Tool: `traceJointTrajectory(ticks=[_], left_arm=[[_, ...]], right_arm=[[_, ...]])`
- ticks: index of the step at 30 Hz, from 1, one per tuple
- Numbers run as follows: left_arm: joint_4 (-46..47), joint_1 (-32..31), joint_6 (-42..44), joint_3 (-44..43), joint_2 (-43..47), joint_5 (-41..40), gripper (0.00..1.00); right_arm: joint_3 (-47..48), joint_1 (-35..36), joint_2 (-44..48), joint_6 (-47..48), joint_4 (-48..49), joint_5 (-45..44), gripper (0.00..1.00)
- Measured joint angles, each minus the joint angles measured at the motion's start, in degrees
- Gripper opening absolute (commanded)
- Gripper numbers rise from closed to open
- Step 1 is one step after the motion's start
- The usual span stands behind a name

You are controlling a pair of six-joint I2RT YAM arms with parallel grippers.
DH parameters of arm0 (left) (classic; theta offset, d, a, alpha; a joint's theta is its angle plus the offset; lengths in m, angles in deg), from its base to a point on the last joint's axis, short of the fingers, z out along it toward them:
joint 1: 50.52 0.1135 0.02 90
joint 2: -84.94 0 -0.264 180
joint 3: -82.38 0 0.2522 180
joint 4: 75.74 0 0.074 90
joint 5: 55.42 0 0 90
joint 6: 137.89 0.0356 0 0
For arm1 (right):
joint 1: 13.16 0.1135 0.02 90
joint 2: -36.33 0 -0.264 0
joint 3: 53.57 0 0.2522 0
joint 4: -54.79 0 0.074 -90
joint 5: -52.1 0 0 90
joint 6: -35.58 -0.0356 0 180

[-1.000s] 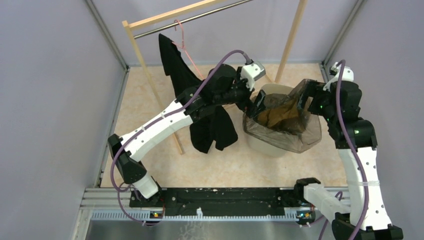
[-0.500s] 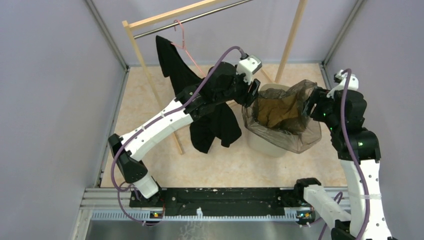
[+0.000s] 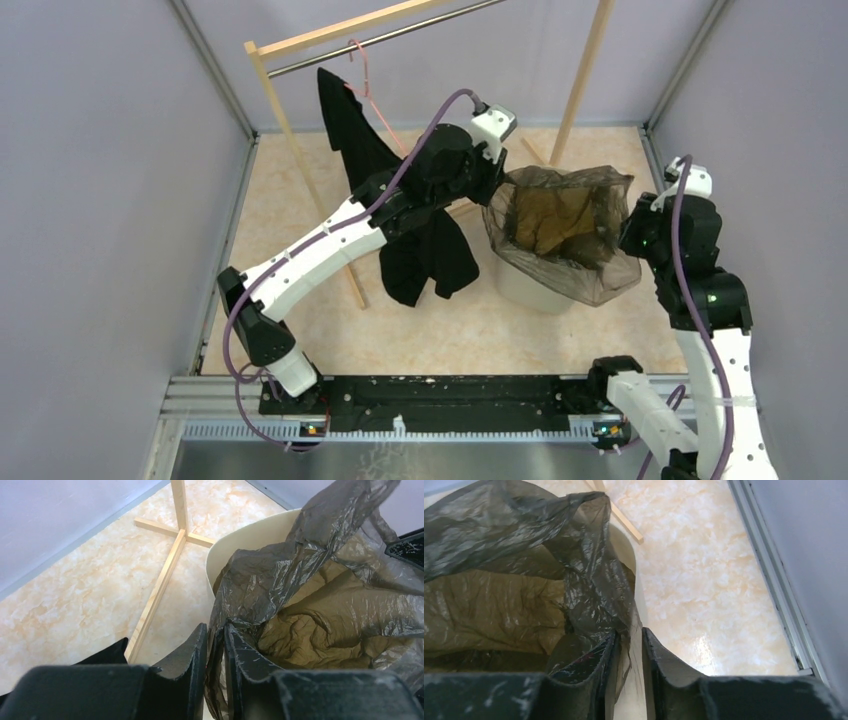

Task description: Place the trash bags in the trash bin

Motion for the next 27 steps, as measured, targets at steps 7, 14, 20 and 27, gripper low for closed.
traceJointTrajectory(ticks=[7, 14, 20, 27], left_arm=[[2.9, 1.3, -5.0, -1.1, -2.5, -1.8, 0.16], [3.8, 3.0, -9.2, -4.5, -9.0, -2.6, 0.07], [4.0, 4.7, -11.4, -8.1, -13.4, -3.7, 0.16], [3.7, 7.7, -13.5, -19.4, -22.7, -2.4, 0.1]], right_arm=[[-0.8, -0.1, -3.9, 0.0, 3.2, -5.2, 0.0], [-0.8, -0.1, -9.4, 0.6, 5.1, -11.6, 0.0], [-0.9, -0.1, -10.1, 1.1, 6.9, -14.6, 0.0], [-2.6, -0.1, -12.4, 0.3, 8.4, -15.6, 0.0]])
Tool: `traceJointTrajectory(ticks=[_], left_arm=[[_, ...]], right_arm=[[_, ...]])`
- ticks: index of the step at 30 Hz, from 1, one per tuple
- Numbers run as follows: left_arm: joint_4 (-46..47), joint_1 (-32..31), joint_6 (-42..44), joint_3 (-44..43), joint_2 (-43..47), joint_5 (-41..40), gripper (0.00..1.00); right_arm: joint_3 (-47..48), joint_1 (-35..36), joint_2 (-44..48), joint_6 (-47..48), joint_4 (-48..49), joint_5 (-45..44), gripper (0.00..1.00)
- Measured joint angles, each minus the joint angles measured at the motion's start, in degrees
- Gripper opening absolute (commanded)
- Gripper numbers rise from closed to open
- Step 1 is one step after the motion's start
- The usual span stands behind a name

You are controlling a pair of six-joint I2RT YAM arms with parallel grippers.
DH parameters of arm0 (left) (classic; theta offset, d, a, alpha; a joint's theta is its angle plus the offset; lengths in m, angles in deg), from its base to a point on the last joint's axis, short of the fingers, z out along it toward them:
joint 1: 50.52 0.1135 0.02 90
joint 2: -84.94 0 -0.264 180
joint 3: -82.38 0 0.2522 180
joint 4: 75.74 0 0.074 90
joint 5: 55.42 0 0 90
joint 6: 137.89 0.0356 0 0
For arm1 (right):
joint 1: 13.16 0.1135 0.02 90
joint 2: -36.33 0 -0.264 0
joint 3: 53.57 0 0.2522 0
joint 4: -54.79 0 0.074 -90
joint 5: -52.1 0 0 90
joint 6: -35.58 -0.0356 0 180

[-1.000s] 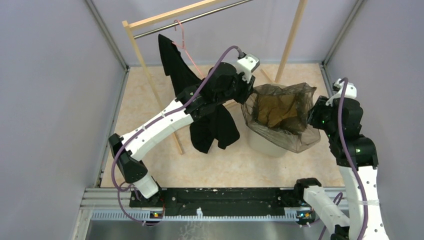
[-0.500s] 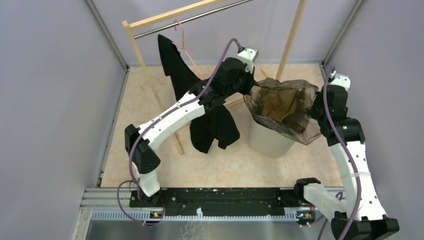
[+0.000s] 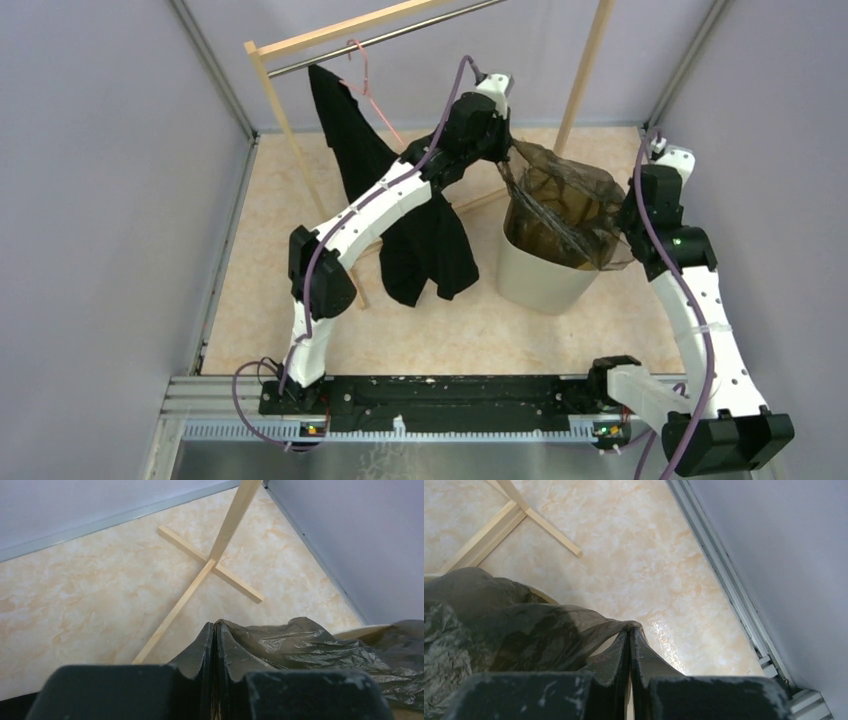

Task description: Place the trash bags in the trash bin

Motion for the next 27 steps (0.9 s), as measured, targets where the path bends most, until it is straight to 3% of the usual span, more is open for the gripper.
traceJointTrajectory(ticks=[11, 12, 14, 18, 25, 27], left_arm=[[0.4, 2.3, -1.0, -0.4, -5.1, 4.2, 0.15], [0.4, 2.4, -1.0, -0.4, -5.1, 4.6, 0.17], [0.5, 2.6, -1.0, 0.1, -5.0, 6.3, 0.25], [-0.2, 2.8, -0.9, 1.1, -4.4, 10.0, 0.45], [-3.2, 2.7, 0.8, 1.1, 0.0, 13.0, 0.79], [-4.1, 2.7, 1.1, 1.1, 2.3, 13.4, 0.89]], right_arm=[[-1.5, -0.6, -1.5, -1.5, 2.1, -3.0, 0.0], [-1.5, -0.6, -1.5, -1.5, 2.1, -2.9, 0.06], [-1.4, -0.7, -1.5, -1.6, 1.7, -2.1, 0.26], [1.6, -0.9, -0.6, -1.2, -2.3, 3.6, 0.53], [14.3, -0.9, 2.5, 0.5, -6.8, 13.2, 0.74], [16.3, -0.9, 3.0, 1.7, -6.7, 15.2, 0.76]])
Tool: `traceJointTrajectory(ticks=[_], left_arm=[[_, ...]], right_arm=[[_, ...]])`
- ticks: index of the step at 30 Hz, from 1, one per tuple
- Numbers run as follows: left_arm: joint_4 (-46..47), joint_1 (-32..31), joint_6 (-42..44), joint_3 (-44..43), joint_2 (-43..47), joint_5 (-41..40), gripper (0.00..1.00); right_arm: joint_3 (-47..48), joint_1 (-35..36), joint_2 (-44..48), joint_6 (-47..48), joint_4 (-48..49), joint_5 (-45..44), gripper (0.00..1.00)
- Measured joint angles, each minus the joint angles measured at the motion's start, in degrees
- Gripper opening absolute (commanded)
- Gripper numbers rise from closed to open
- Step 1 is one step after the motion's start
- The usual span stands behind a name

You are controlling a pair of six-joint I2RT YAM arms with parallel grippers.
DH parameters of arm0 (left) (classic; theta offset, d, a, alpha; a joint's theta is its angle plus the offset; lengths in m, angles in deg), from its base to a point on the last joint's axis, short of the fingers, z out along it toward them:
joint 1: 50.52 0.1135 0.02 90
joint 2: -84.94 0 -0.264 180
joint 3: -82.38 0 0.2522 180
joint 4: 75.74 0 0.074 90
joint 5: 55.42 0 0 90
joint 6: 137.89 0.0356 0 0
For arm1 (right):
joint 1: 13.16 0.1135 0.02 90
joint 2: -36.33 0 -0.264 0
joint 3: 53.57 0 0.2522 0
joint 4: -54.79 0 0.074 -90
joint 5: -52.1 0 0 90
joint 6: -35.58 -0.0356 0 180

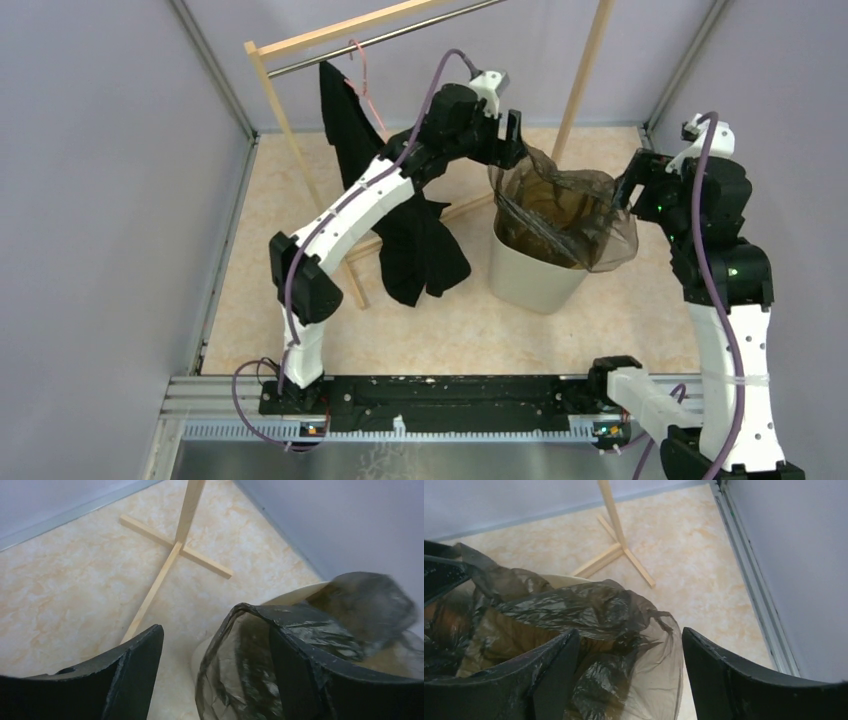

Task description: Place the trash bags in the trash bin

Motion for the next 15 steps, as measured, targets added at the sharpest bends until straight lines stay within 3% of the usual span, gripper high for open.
traceJointTrajectory(ticks=[3, 10, 13, 15], left_arm=[[-1.0, 0.0, 0.7, 0.0, 3.6, 0.4, 0.99], [-5.5, 0.0, 2.0, -1.3, 9.3, 0.6, 0.99], [-7.4, 0.0, 2.4, -1.3, 11.3, 3.8, 0.99], [-7.7, 0.0, 2.5, -0.9, 12.8, 6.4, 0.99]], right_arm=[[1.5, 0.0, 0.3, 2.5, 0.0, 5.9, 0.72], [5.8, 0.2, -5.9, 5.6, -0.2, 20.6, 0.72], [6.1, 2.4, -8.8, 7.9, -1.2, 20.2, 0.7], [6.1, 8.4, -10.3, 10.8, -2.3, 15.9, 0.71]])
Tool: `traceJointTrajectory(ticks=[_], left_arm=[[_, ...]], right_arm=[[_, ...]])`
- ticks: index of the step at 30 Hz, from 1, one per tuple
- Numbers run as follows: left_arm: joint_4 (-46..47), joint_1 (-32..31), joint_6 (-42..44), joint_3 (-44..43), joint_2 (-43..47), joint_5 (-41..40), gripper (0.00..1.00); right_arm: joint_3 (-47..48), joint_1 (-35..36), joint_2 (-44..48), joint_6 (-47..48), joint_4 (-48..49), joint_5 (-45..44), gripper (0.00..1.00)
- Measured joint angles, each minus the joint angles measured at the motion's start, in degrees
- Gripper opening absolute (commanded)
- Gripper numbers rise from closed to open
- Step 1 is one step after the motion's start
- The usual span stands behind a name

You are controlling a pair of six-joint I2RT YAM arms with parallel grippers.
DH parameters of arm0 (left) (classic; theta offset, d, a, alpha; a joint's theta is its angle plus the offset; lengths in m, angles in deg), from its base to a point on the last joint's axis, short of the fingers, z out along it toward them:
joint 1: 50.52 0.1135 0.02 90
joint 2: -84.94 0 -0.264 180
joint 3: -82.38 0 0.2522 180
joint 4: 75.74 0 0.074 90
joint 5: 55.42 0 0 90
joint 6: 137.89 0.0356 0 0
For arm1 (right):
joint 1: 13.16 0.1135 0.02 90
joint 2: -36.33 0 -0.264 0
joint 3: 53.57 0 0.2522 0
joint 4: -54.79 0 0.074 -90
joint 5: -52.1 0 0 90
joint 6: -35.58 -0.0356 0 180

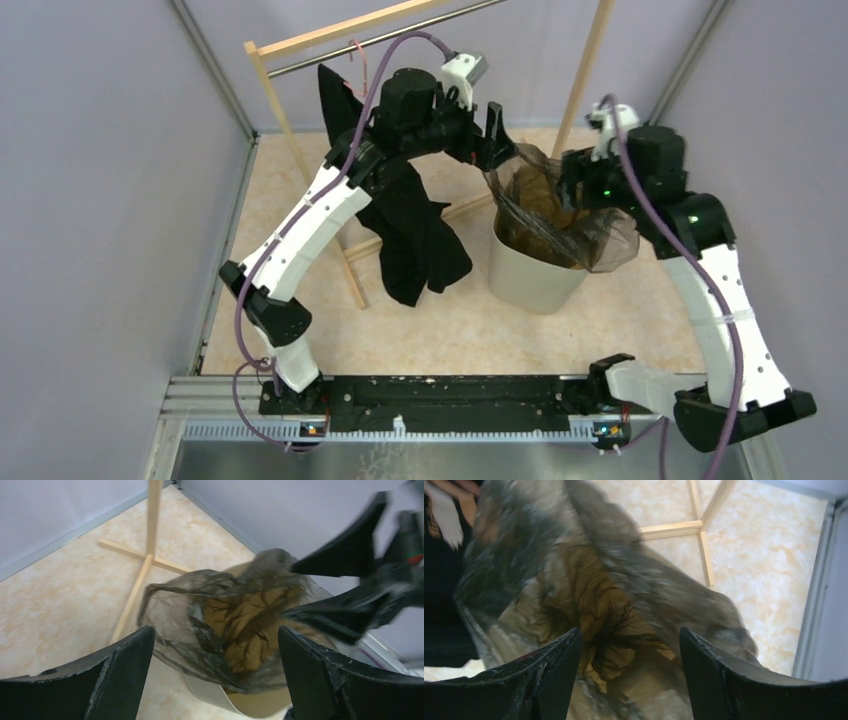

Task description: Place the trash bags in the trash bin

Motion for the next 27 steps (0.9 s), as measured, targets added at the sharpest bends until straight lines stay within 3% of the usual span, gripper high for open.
traceJointTrajectory(ticks=[3, 5, 12, 14, 21, 22, 27], left_arm=[[0.0, 0.0, 0.4, 1.6, 2.5, 4.9, 0.99], [0.0, -0.1, 1.1, 2.7, 3.7, 7.9, 0.99], [0.2, -1.9, 2.6, 8.9, 5.0, 9.5, 0.97], [0.0, -3.0, 2.7, 12.3, 5.4, 8.4, 0.97], [-1.5, -6.9, 4.0, 14.6, 5.2, 0.2, 0.97], [-1.9, -7.5, 4.4, 14.3, 5.1, -1.5, 0.96], [-4.0, -9.6, 6.4, 13.4, 4.4, -8.6, 0.64]], right_arm=[[0.3, 12.0, -2.5, 4.1, -1.0, -11.3, 0.69], [1.2, 15.2, -4.8, 5.6, -1.8, -17.9, 0.69], [2.1, 15.4, -9.0, 7.3, -1.8, -32.0, 0.65], [2.0, 15.4, -8.8, 7.5, -1.1, -33.6, 0.57], [1.9, 15.4, -8.7, 6.0, 1.5, -34.2, 0.0], [1.9, 15.4, -8.7, 5.3, 1.8, -34.2, 0.0], [2.2, 13.6, -10.0, 3.6, 2.6, -33.8, 0.0]])
